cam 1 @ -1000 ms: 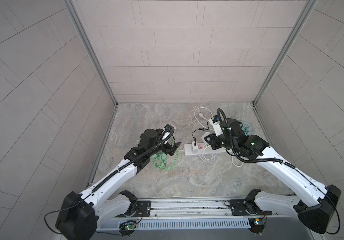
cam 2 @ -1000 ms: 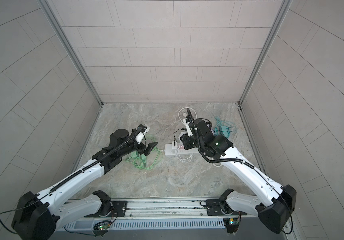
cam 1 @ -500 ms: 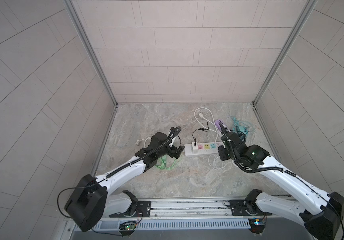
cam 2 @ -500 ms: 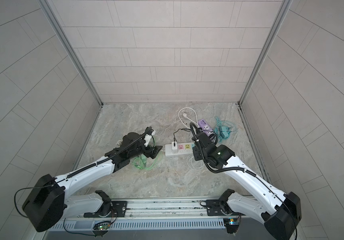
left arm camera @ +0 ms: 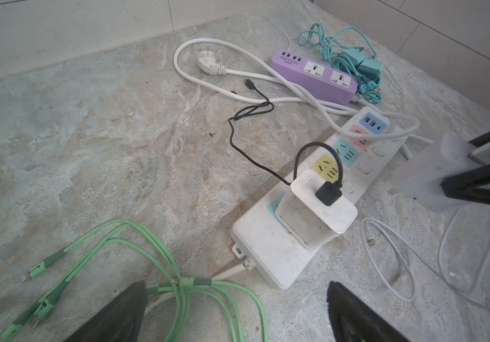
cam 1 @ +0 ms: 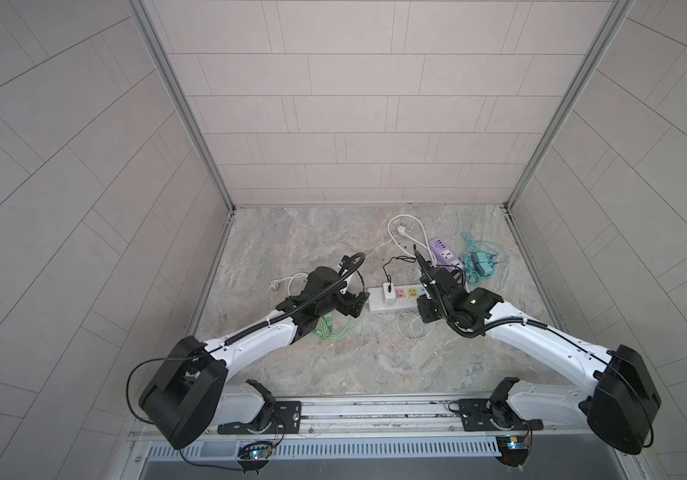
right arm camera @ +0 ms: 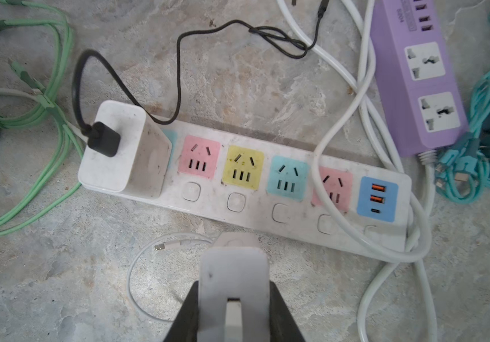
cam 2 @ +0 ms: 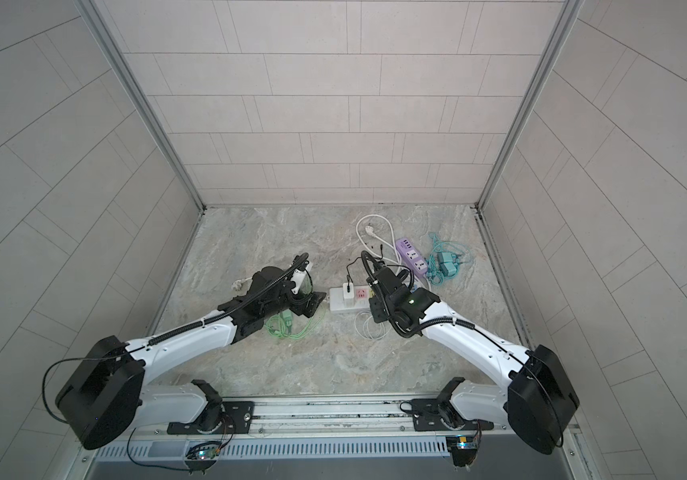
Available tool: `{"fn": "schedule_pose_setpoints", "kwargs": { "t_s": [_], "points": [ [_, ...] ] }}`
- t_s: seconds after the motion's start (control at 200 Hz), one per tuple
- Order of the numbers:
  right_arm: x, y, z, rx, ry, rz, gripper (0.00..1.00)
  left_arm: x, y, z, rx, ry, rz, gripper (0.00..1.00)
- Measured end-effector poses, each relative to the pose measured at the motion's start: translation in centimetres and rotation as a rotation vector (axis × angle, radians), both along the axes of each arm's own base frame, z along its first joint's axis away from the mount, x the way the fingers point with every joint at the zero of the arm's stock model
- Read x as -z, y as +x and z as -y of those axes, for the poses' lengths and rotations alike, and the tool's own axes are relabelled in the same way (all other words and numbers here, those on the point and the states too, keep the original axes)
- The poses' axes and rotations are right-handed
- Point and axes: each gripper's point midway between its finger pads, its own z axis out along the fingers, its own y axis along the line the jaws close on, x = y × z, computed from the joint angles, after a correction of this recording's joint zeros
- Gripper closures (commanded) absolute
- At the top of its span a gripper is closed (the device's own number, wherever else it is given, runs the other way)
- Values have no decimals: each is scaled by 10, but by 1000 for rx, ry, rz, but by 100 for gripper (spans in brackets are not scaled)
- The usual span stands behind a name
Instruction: Insert the plug
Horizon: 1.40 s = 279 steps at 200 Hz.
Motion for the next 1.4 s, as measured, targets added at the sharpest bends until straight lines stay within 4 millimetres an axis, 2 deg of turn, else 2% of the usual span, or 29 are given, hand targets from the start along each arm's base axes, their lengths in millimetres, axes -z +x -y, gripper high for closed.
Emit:
{"fn": "schedule_pose_setpoints", "kwargs": {
  "t_s": [0.245, 0.485, 0.711, 1.026, 1.396],
  "points": [
    [10, 12, -17, -14, 24, -6, 83, 0, -2, -3, -11, -6, 0, 0],
    [7, 27, -36, -16, 61, -5, 83, 2, -3, -3, -19, -12, -10, 0],
    [14, 37, -49, -7, 71, -42, 83, 5, -5, -5, -24, -15, -19, 0],
    [20, 46, -52, 32, 54, -65, 83, 8, -7, -8, -31, -8, -21, 0],
    [22, 51, -45, 72, 42, -61, 83, 13, -9, -14, -47, 9, -27, 0]
  ]
}}
